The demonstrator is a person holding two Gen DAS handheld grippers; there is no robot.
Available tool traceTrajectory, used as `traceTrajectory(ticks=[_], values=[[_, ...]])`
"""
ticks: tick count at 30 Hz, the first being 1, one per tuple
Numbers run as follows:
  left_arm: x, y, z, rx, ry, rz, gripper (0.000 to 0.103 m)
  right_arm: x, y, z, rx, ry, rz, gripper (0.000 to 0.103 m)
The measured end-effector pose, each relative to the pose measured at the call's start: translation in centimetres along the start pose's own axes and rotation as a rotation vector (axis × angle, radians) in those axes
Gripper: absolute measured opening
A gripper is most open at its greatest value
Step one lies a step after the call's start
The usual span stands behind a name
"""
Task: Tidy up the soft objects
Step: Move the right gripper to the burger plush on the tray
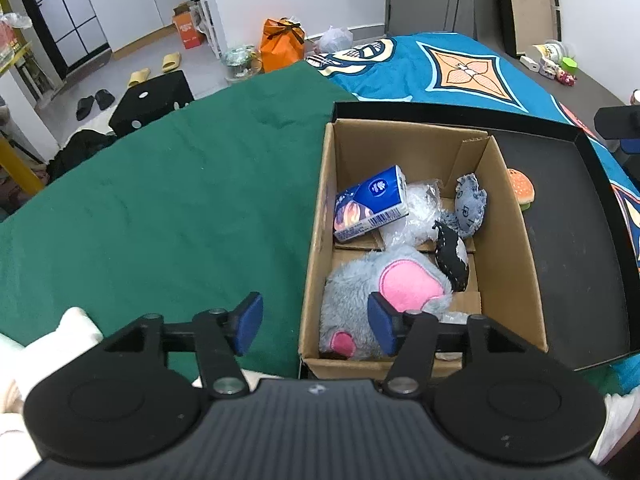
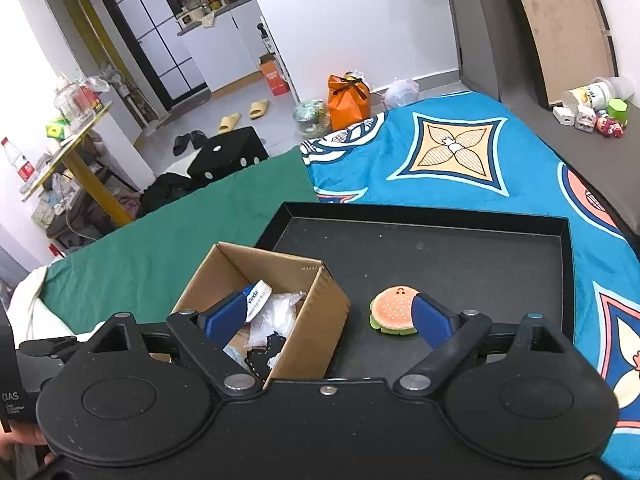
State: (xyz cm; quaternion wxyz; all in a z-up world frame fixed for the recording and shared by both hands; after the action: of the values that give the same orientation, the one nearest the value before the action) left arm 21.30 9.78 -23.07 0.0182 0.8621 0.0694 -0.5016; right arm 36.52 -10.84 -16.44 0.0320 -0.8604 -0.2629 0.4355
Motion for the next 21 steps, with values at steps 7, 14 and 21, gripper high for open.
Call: traceTrajectory(ticks=[7, 14, 21], values=[[-0.5, 0.1, -0.6, -0.011, -0.019, -0.035, 0.062, 0.2, 1.0, -0.6, 0.010, 0.012, -0.040, 0.092], [-0.8, 0.1, -1.4, -0.022, -0.024, -0.071, 0.063, 0.6, 2.2, -1.6, 0.032, 0.018, -0.068, 0.092], [-0.7, 0.4, -2.1, -0.021, -0.037, -0.091, 0.064, 1.4, 4.7, -1.7, 0.089, 0.039, -0.099, 0.092]])
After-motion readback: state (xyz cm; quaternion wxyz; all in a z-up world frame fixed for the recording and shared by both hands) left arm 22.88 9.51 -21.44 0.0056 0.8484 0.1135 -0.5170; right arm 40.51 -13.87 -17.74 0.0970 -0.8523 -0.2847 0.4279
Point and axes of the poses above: each gripper's, at about its wrist camera, not at the fingertips, and x roughly the way its jaws point, y to its right, z to its underside, the point moved 10 cm from there along x, roughly the way its jaws point, and after that the axes turned 3 degrees about z, right-handed, at the moved point
